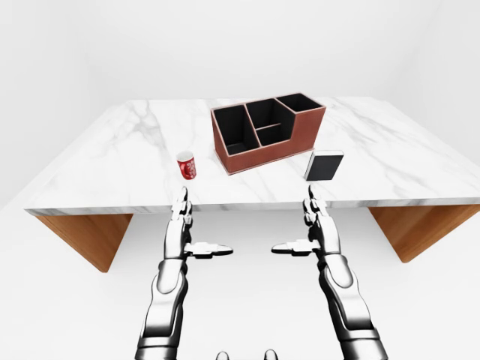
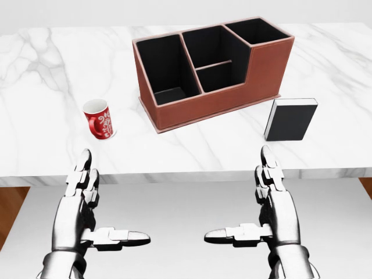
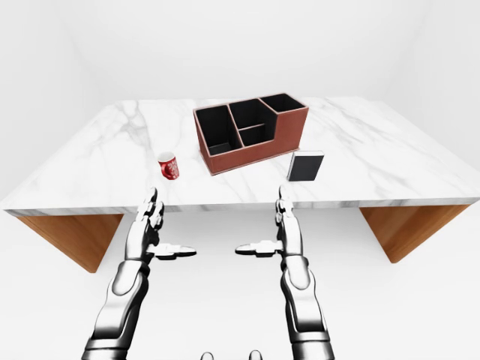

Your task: Pick up the book and place it in the back compartment of the caddy.

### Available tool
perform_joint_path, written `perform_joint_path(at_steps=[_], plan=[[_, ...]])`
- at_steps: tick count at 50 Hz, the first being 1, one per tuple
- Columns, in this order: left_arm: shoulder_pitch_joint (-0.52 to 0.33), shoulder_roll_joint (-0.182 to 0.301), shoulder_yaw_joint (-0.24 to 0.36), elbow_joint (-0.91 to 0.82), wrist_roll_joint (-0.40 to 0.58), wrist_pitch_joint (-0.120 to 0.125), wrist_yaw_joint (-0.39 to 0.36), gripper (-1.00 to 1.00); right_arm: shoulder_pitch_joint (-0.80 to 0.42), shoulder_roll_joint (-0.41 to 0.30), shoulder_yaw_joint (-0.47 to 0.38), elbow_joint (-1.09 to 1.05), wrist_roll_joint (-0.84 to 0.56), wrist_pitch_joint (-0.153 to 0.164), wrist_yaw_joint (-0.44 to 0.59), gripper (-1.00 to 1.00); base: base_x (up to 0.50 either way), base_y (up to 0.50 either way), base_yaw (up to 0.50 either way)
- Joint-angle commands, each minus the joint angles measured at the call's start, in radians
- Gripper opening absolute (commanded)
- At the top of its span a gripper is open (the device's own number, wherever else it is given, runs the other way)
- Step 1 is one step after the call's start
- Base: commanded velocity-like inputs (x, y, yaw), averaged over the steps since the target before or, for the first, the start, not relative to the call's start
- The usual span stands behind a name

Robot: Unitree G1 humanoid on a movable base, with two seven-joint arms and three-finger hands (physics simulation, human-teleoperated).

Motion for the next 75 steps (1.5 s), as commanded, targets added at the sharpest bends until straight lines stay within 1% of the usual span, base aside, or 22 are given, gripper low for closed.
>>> perform_joint_path(at_steps=[1, 4, 5, 6, 9, 13, 21, 30, 42, 52, 64, 70, 72, 75], plan=[[0.018, 0.012, 0.017, -0.075, -0.011, 0.059, -0.018, 1.0, 0.017, -0.014, -0.018, -0.054, 0.003, 0.035, 0.024, 1.0, 0.0, 0.0, 0.0], [0.021, 0.008, 0.019, -0.111, -0.004, 0.092, -0.021, 1.0, 0.016, -0.011, -0.023, -0.071, 0.002, 0.051, 0.03, 1.0, 0.0, 0.0, 0.0], [0.021, 0.007, 0.02, -0.124, 0.0, 0.11, -0.021, 1.0, 0.013, -0.01, -0.024, -0.069, 0.001, 0.05, 0.031, 1.0, 0.0, 0.0, 0.0], [0.022, 0.007, 0.02, -0.145, 0.004, 0.119, -0.02, 1.0, 0.014, -0.01, -0.025, -0.086, 0.002, 0.065, 0.031, 1.0, 0.0, 0.0, 0.0], [0.025, 0.006, 0.022, -0.202, 0.009, 0.119, -0.02, 1.0, 0.017, -0.01, -0.028, -0.13, 0.005, 0.101, 0.035, 1.0, 0.0, 0.0, 0.0], [0.031, 0.007, 0.024, -0.297, 0.017, 0.119, -0.019, 1.0, 0.019, -0.01, -0.033, -0.189, 0.014, 0.101, 0.039, 1.0, 0.0, 0.0, 0.0], [0.026, 0.012, 0.031, -0.545, 0.033, 0.119, -0.029, 1.0, 0.015, -0.014, -0.047, -0.32, 0.038, 0.101, 0.048, 1.0, 0.0, 0.0, 0.0], [0.002, 0.019, 0.041, -0.696, 0.045, 0.119, -0.048, 1.0, -0.001, -0.021, -0.067, -0.42, 0.066, 0.101, 0.051, 1.0, 0.0, 0.0, 0.0], [-0.014, 0.028, 0.068, -0.779, 0.063, 0.119, -0.07, 1.0, -0.032, -0.035, -0.093, -0.545, 0.091, 0.101, 0.051, 1.0, 0.0, 0.0, 0.0], [-0.031, 0.034, 0.088, -0.84, 0.059, 0.119, -0.082, 1.0, -0.07, -0.051, -0.133, -0.66, 0.147, 0.101, 0.045, 1.0, 0.0, 0.0, 0.0], [-0.075, 0.055, 0.118, -0.958, 0.056, 0.119, -0.102, 1.0, -0.119, -0.075, -0.176, -0.747, 0.203, 0.101, 0.025, 1.0, 0.0, 0.0, 0.0], [-0.077, 0.058, 0.126, -0.965, 0.055, 0.119, -0.107, 1.0, -0.119, -0.079, -0.178, -0.756, 0.211, 0.101, 0.023, 1.0, 0.0, 0.0, 0.0], [-0.079, 0.058, 0.127, -0.97, 0.055, 0.119, -0.107, 1.0, -0.112, -0.073, -0.189, -0.766, 0.243, 0.101, 0.039, 1.0, 0.0, 0.0, 0.0], [-0.081, 0.059, 0.127, -0.976, 0.056, 0.119, -0.107, 1.0, -0.111, -0.078, -0.201, -0.786, 0.275, 0.101, 0.036, 1.0, 0.26, 0.0, 0.0]])
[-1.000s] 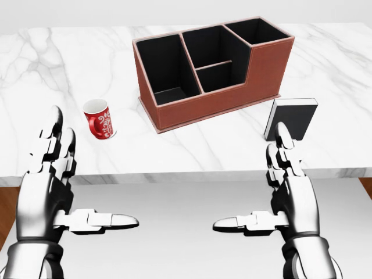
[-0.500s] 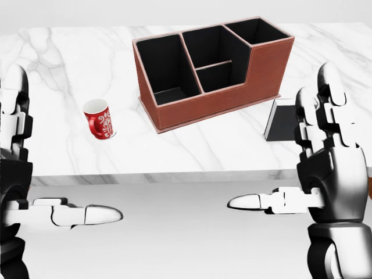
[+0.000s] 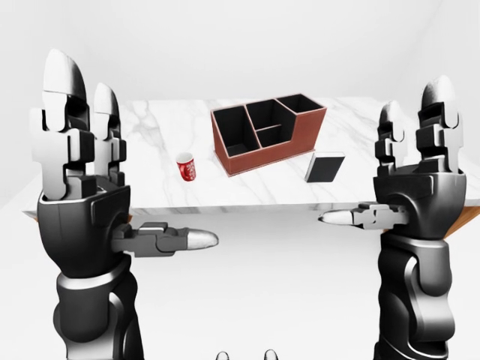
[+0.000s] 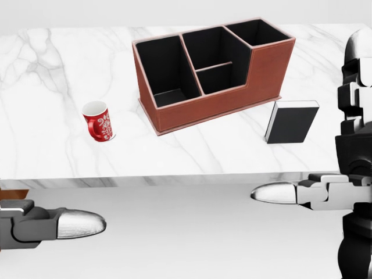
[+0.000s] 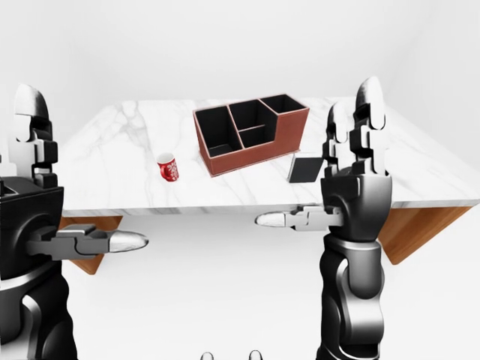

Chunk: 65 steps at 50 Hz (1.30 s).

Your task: Pick up the book and place it in the back compartment of the caddy.

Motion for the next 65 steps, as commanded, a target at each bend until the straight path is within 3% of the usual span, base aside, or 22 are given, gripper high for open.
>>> perform_joint_path(at_steps=[1, 53, 65], plan=[[-0.017, 0.007, 0.012, -0.042, 0.001, 0.0, -0.008, 1.0, -0.014, -0.012, -0.034, -0.063, 0.077, 0.0, -0.003, 1.0, 0.5, 0.0, 0.0], [-0.005, 0.002, 0.006, -0.016, 0.008, 0.0, -0.011, 1.0, -0.031, -0.033, -0.035, -0.089, 0.073, 0.0, -0.017, 1.0, 0.5, 0.0, 0.0], [-0.007, 0.003, 0.004, -0.023, 0.011, 0.0, -0.012, 1.0, -0.041, -0.036, -0.042, -0.126, 0.076, 0.0, -0.021, 1.0, 0.02, 0.0, 0.0]])
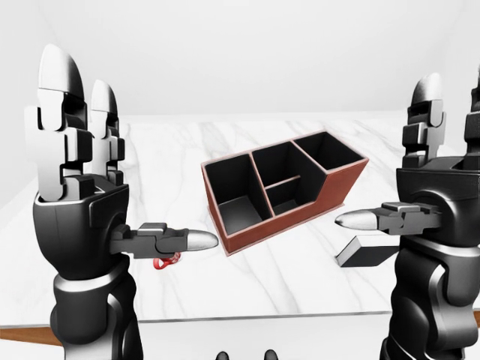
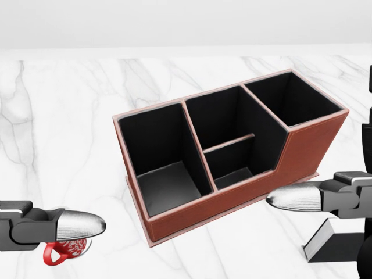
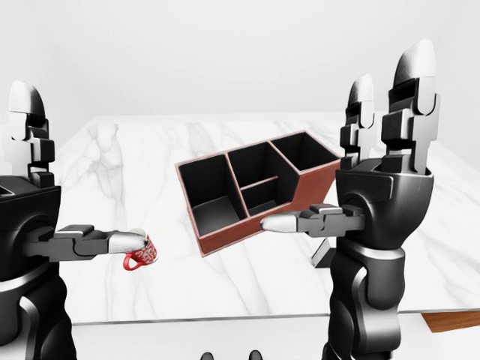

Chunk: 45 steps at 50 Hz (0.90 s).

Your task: Pick up the book and place it in the back compartment of the caddy.

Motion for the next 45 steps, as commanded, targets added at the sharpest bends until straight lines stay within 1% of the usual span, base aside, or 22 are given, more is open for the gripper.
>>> perform_joint_path(at_steps=[1, 10, 15, 19, 24, 27, 33, 34, 37, 38, 39, 41, 44, 45], plan=[[-0.001, 0.001, 0.0, -0.007, 0.002, 0.0, -0.001, 1.0, -0.006, -0.003, -0.004, -0.027, 0.002, 0.0, -0.004, 1.0, 0.0, 0.0, 0.0], [-0.001, 0.001, 0.002, -0.007, 0.003, 0.0, -0.003, 1.0, -0.01, -0.003, -0.009, -0.032, 0.008, 0.0, -0.004, 1.0, 0.0, 0.0, 0.0], [-0.001, 0.0, 0.001, -0.008, 0.003, 0.0, -0.003, 1.0, -0.007, -0.003, -0.027, -0.049, 0.048, 0.0, 0.002, 1.0, 0.03, 0.0, 0.0], [-0.002, 0.001, 0.004, -0.011, 0.002, 0.0, -0.004, 1.0, -0.023, -0.013, -0.012, -0.053, 0.027, 0.0, -0.023, 1.0, 0.17, 0.0, 0.0], [0.0, 0.001, 0.006, -0.005, 0.0, 0.0, -0.004, 1.0, -0.041, -0.017, -0.032, -0.078, 0.05, 0.0, -0.034, 1.0, 0.0, 0.0, 0.0], [-0.002, 0.001, 0.006, -0.007, 0.0, 0.0, -0.003, 1.0, -0.04, -0.032, -0.024, -0.079, 0.037, 0.0, -0.029, 1.0, 0.0, 0.0, 0.0], [0.0, 0.001, 0.006, 0.0, -0.002, 0.0, -0.003, 1.0, -0.096, -0.064, -0.069, -0.075, 0.049, 0.0, -0.016, 1.0, 0.0, 0.0, 0.0], [-0.002, 0.001, 0.007, -0.007, -0.002, 0.0, -0.004, 1.0, -0.116, -0.091, -0.073, -0.071, 0.044, 0.0, -0.009, 1.0, 0.0, 0.0, 0.0], [-0.004, 0.002, 0.009, -0.014, -0.003, 0.0, -0.004, 1.0, -0.146, -0.122, -0.097, -0.063, 0.043, 0.0, 0.008, 1.0, 0.0, 0.0, 0.0], [-0.006, 0.003, 0.012, -0.015, -0.004, 0.0, -0.004, 1.0, -0.217, -0.168, -0.159, -0.043, 0.083, 0.0, 0.026, 1.0, 0.0, 0.0, 0.0], [-0.006, 0.004, 0.013, -0.016, -0.005, 0.0, -0.004, 1.0, -0.229, -0.178, -0.172, -0.041, 0.096, 0.0, 0.027, 1.0, 0.0, 0.0, 0.0], [-0.004, 0.004, 0.015, -0.015, -0.005, 0.0, -0.005, 1.0, -0.228, -0.211, -0.166, -0.022, 0.079, 0.0, 0.033, 1.0, 0.0, 0.0, 0.0], [-0.003, 0.005, 0.016, -0.014, -0.006, 0.0, -0.006, 1.0, -0.236, -0.226, -0.172, -0.003, 0.082, 0.0, 0.039, 1.0, 0.0, 0.0, 0.0], [-0.009, 0.008, 0.017, -0.02, -0.005, 0.0, -0.006, 1.0, -0.288, -0.319, -0.159, 0.122, 0.009, 0.0, 0.075, 1.0, 0.0, 0.0, 0.0]])
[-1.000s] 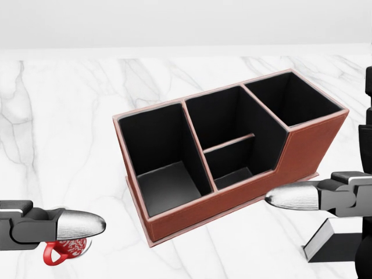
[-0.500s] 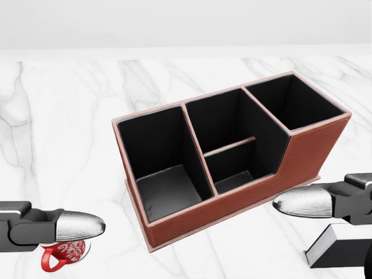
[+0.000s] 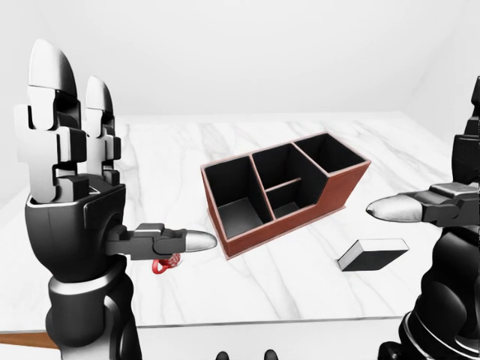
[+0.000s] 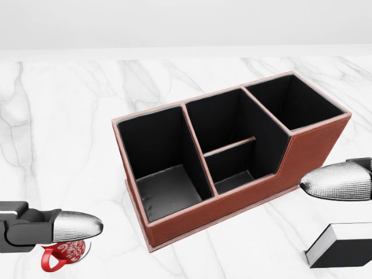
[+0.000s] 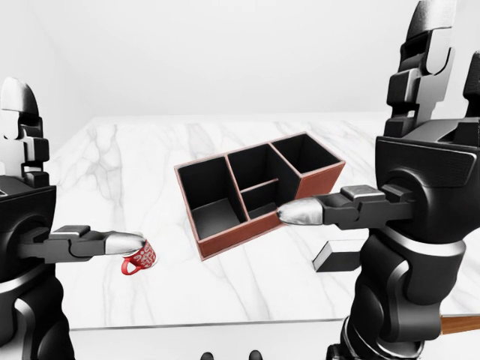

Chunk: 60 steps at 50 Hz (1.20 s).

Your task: Pick up the book and place it in the back compartment of the caddy.

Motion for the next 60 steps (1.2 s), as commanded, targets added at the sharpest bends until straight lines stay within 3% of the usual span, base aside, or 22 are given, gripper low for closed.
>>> perform_joint_path(at_steps=[1, 27, 35, 45, 60], plan=[[-0.006, 0.005, 0.005, -0.009, -0.001, 0.0, -0.001, 1.0, -0.143, -0.191, -0.051, 0.178, -0.066, 0.0, 0.074, 1.0, 0.0, 0.0, 0.0], [0.001, 0.0, 0.001, 0.0, 0.003, 0.0, -0.002, 1.0, -0.218, -0.213, -0.024, 0.246, -0.174, 0.0, 0.157, 1.0, 0.0, 0.0, 0.0], [0.002, 0.002, 0.008, 0.007, -0.001, 0.0, -0.003, 1.0, -0.225, -0.223, 0.034, 0.309, -0.315, 0.0, 0.252, 1.0, 0.0, 0.0, 0.0], [0.006, 0.001, 0.002, 0.015, 0.002, 0.0, 0.0, 1.0, -0.253, -0.253, 0.009, 0.36, -0.407, 0.0, 0.36, 1.0, 0.0, 0.0, 0.0], [0.008, -0.001, -0.001, 0.026, 0.007, 0.0, -0.002, 1.0, -0.297, -0.339, -0.04, 0.295, -0.411, 0.0, 0.46, 1.0, 0.0, 0.0, 0.0]])
